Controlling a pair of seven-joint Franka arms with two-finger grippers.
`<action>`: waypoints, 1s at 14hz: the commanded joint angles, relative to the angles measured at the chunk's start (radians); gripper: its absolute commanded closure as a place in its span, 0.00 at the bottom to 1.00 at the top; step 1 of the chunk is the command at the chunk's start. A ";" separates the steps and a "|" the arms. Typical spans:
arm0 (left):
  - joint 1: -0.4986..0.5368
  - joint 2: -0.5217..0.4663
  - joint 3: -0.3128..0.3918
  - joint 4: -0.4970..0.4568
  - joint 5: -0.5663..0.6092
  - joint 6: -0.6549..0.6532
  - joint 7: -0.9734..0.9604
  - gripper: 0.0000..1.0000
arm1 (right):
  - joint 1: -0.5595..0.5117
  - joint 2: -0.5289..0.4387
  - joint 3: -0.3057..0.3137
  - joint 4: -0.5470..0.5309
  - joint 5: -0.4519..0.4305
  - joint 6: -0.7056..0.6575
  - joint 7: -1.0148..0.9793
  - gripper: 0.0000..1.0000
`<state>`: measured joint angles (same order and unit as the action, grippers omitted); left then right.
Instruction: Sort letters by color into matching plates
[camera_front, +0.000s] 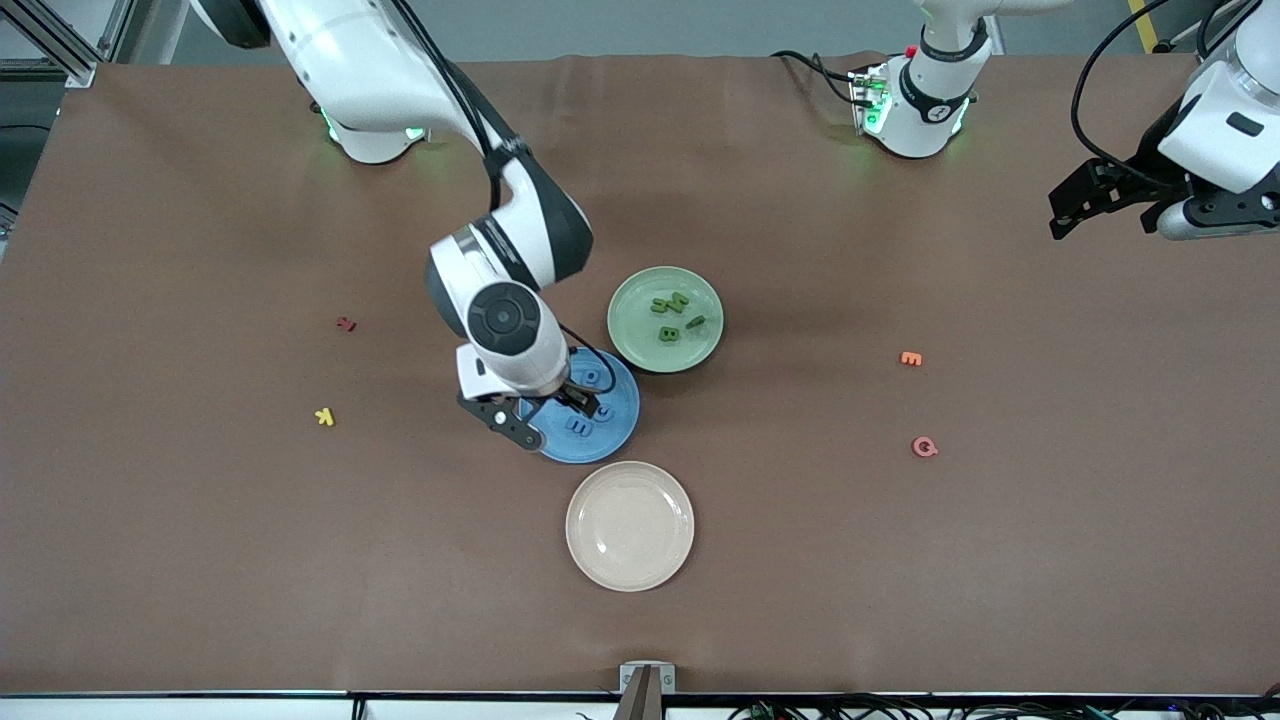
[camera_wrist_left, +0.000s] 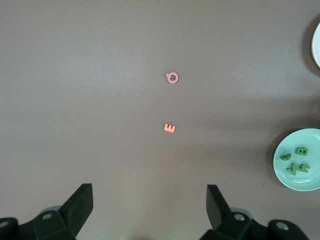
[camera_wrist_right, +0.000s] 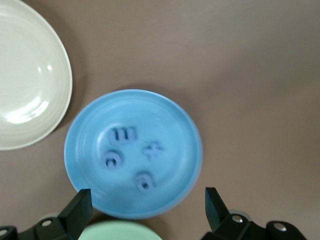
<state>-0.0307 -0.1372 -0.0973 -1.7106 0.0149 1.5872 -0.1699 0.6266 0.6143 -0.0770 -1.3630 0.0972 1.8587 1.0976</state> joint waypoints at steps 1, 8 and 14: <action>0.003 0.004 0.001 0.006 -0.003 0.008 0.010 0.00 | -0.031 -0.163 0.010 -0.076 0.003 -0.107 -0.038 0.00; 0.005 0.002 0.004 0.005 -0.003 0.000 0.013 0.00 | -0.273 -0.525 0.008 -0.204 0.000 -0.381 -0.535 0.00; 0.006 0.001 0.005 0.003 -0.003 -0.013 0.017 0.00 | -0.516 -0.608 0.008 -0.235 -0.086 -0.343 -0.988 0.00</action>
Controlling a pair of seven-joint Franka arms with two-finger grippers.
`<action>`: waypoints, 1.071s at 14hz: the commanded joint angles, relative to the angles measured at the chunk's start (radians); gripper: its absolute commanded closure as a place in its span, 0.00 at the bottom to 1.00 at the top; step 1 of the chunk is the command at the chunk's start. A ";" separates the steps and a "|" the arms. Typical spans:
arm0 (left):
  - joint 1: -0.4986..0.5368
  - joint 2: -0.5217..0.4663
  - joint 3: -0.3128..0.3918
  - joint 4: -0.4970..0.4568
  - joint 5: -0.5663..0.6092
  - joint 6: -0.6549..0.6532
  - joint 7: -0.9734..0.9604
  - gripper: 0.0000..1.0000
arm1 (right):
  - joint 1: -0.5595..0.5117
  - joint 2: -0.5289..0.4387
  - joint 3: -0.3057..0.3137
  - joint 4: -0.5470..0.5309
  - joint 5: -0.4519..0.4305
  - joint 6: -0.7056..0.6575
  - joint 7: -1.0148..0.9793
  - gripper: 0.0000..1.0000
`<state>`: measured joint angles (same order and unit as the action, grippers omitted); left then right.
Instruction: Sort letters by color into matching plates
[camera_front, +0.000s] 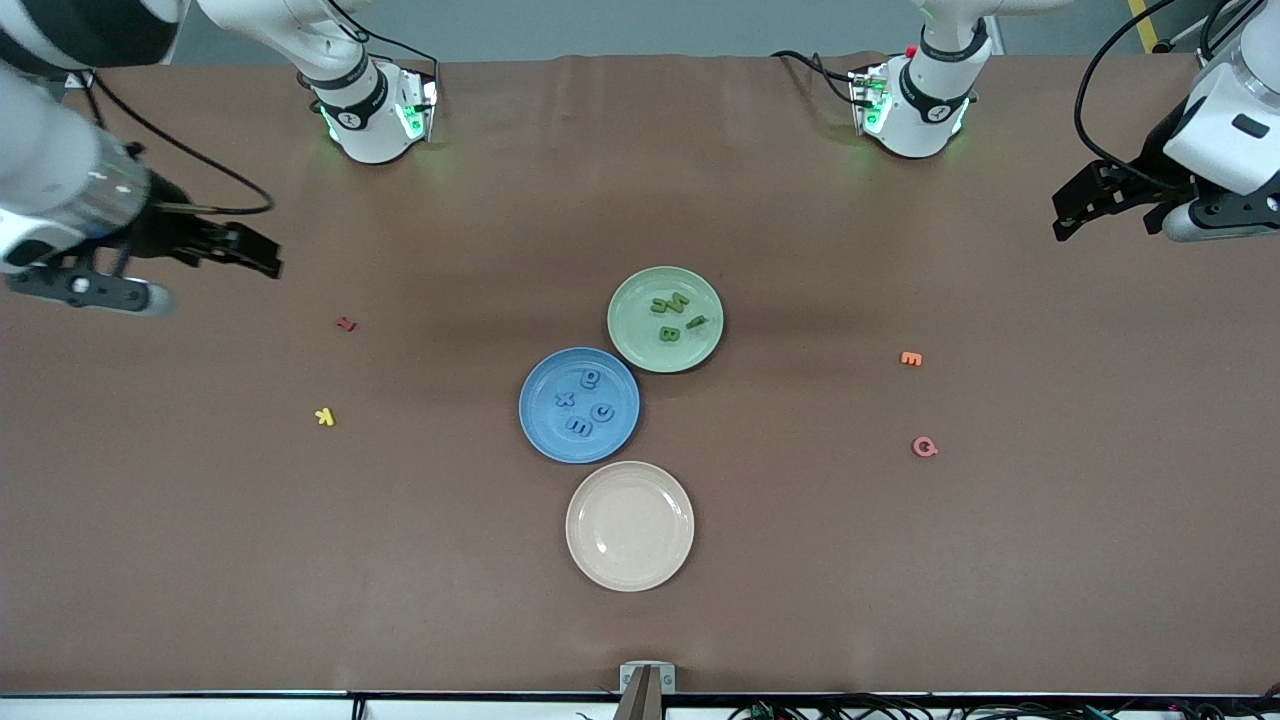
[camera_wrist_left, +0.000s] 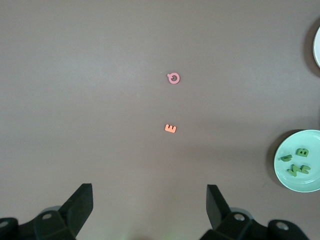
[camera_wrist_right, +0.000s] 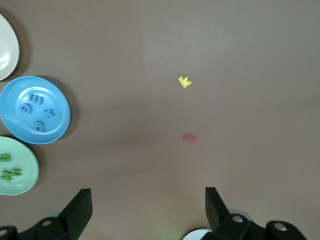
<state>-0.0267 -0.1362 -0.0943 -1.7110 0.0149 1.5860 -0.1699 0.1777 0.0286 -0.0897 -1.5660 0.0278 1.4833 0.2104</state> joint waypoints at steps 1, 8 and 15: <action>0.002 -0.002 0.001 0.004 -0.003 -0.014 0.017 0.00 | -0.096 -0.021 0.021 -0.029 -0.019 0.054 -0.161 0.00; 0.001 0.000 0.001 0.008 -0.003 -0.029 0.021 0.00 | -0.182 0.028 0.021 0.066 -0.032 0.104 -0.226 0.00; 0.004 0.003 0.002 0.040 -0.003 -0.035 0.053 0.00 | -0.187 0.047 0.021 0.084 -0.062 0.107 -0.215 0.00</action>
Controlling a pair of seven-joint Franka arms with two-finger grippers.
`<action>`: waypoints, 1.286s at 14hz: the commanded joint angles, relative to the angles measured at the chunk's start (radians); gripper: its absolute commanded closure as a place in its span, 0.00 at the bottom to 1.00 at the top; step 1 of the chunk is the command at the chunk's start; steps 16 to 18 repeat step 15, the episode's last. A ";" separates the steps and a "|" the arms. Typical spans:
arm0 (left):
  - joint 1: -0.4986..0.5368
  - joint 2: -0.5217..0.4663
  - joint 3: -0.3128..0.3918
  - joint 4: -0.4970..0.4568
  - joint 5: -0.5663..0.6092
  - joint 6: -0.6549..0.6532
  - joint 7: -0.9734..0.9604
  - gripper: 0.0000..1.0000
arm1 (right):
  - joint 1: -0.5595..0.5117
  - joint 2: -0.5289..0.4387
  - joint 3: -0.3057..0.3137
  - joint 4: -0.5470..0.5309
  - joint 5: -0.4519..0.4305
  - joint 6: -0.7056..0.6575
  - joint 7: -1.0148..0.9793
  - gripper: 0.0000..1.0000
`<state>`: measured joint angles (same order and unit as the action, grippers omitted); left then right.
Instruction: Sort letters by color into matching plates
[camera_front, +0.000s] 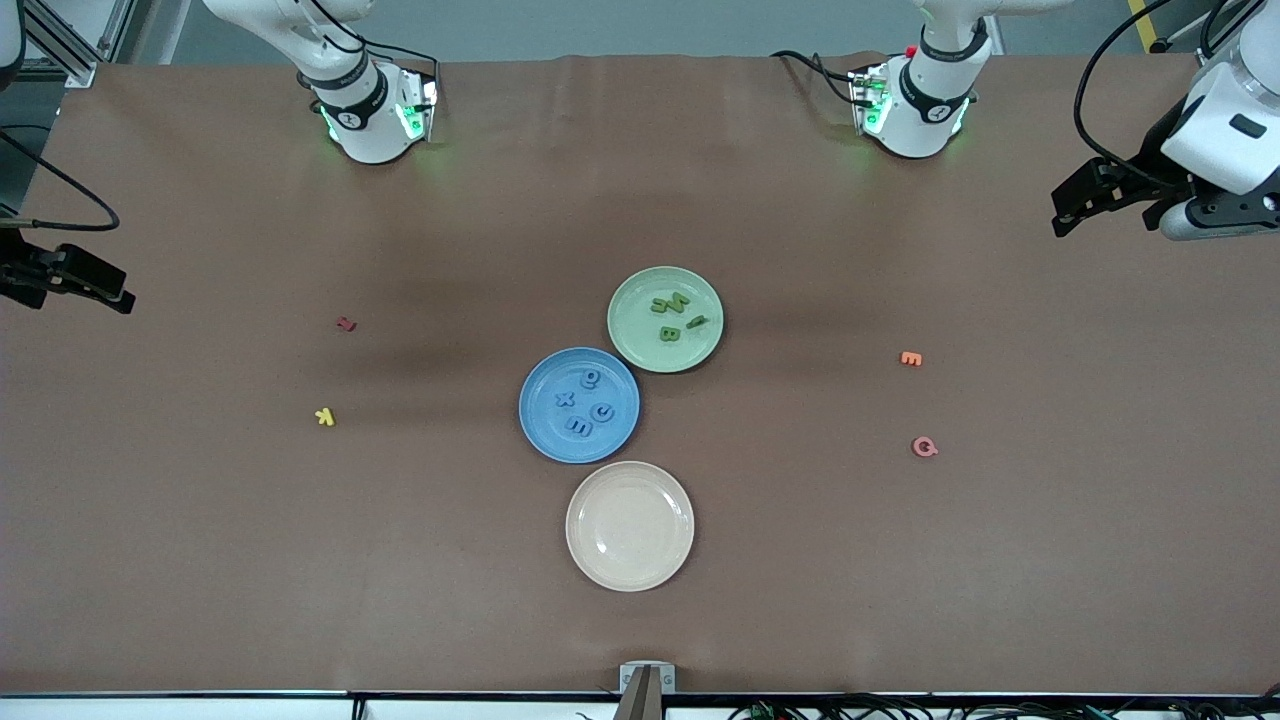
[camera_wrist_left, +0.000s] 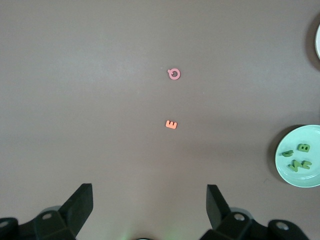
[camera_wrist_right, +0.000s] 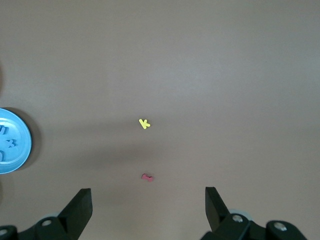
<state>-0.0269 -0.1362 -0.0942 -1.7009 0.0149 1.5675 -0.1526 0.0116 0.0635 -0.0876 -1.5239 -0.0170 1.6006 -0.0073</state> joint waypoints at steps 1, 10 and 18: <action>0.004 0.003 0.005 0.032 -0.003 -0.017 0.047 0.00 | -0.022 0.012 0.019 0.051 -0.017 -0.010 0.003 0.00; 0.001 0.069 0.018 0.099 -0.001 -0.017 0.041 0.00 | -0.024 0.013 0.022 0.073 0.005 0.076 0.007 0.00; -0.004 0.072 0.016 0.101 -0.001 -0.017 0.041 0.00 | -0.025 0.013 0.022 0.073 0.006 0.074 0.004 0.00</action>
